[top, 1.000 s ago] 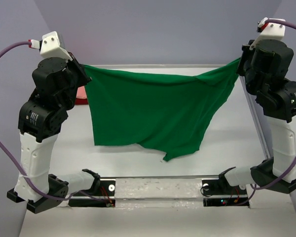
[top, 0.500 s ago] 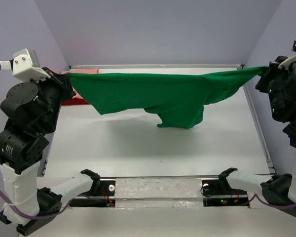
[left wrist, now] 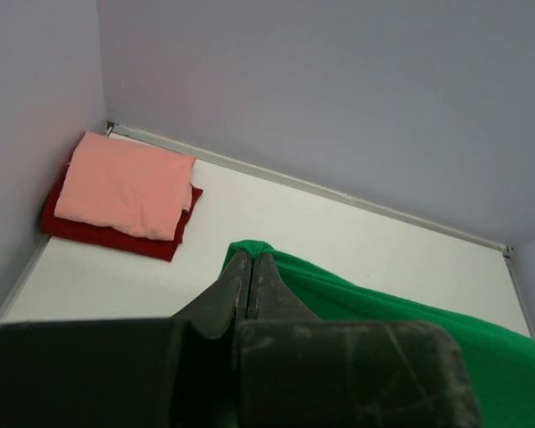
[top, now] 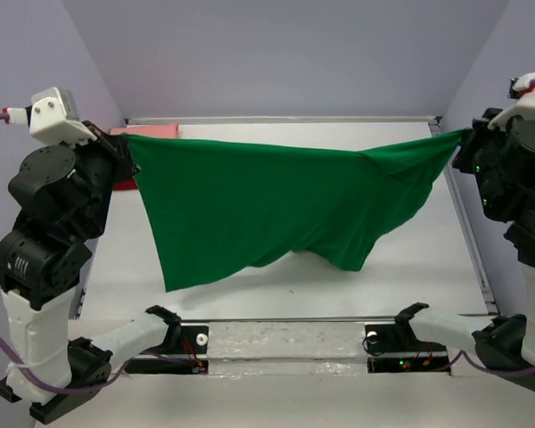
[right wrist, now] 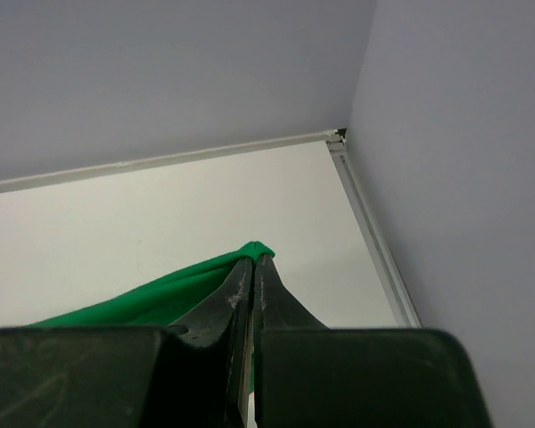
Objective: Fold and stack the t-shirts
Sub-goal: Flatten out the tshirt
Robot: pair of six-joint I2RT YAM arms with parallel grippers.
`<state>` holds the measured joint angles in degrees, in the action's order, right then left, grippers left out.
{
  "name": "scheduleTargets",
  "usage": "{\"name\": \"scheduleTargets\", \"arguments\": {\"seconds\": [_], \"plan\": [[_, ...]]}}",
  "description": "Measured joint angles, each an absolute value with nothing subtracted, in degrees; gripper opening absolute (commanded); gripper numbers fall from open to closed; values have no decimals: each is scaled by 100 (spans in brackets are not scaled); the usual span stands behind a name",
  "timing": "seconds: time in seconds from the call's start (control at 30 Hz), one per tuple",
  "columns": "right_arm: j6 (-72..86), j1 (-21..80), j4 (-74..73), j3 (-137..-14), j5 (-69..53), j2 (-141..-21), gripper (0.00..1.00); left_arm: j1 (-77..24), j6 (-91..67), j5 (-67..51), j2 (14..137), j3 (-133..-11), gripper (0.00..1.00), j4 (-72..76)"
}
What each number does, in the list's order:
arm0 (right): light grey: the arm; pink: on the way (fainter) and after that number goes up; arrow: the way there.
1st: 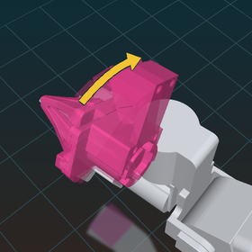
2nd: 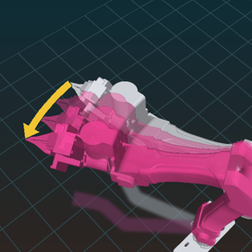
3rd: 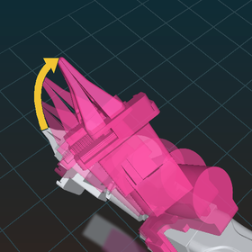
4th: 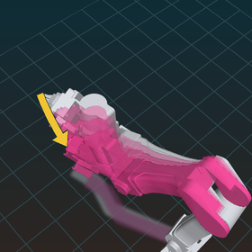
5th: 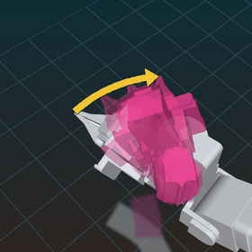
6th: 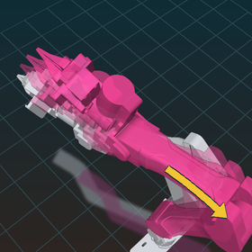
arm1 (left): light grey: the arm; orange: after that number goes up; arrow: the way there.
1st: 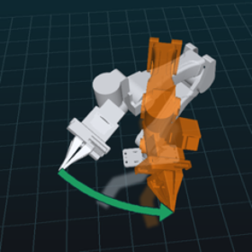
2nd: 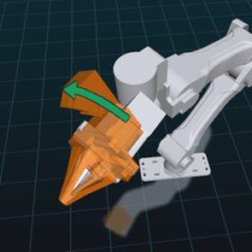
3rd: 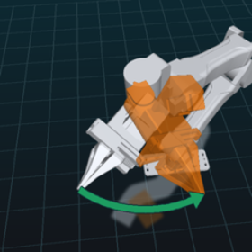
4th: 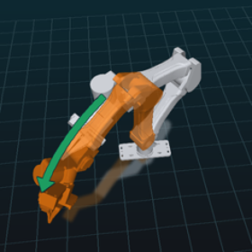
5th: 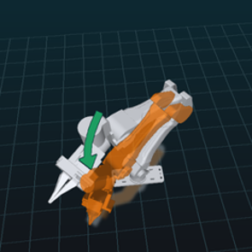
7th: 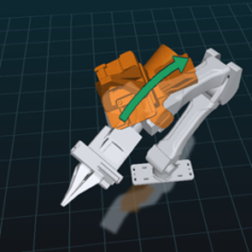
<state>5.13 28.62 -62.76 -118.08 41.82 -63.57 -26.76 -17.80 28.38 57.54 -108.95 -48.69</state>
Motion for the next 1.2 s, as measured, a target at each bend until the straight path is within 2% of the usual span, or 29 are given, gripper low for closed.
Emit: {"name": "scheduleTargets", "arguments": {"seconds": [0.37,0.5,0.73,0.93,1.2], "plan": [[-69,2945,-5754,-13268,4309,-8724,0,-3105,-1253,3249,7634,-11913,0,-4324],[-161,3020,-5754,-13402,4278,-9070,0,-3568,-1122,3573,7977,-12215,0,-4359],[-379,3765,-5645,-12593,4742,-7769,0,-4427,-1258,4263,7223,-12127,0,-4609],[-290,3835,-5719,-11996,5146,-6213,0,-4567,-1653,4672,6086,-11740,0,-4969],[-123,3835,-5861,-11762,5236,-5885,0,-4595,-1955,4757,5892,-11631,0,-5354]]}}
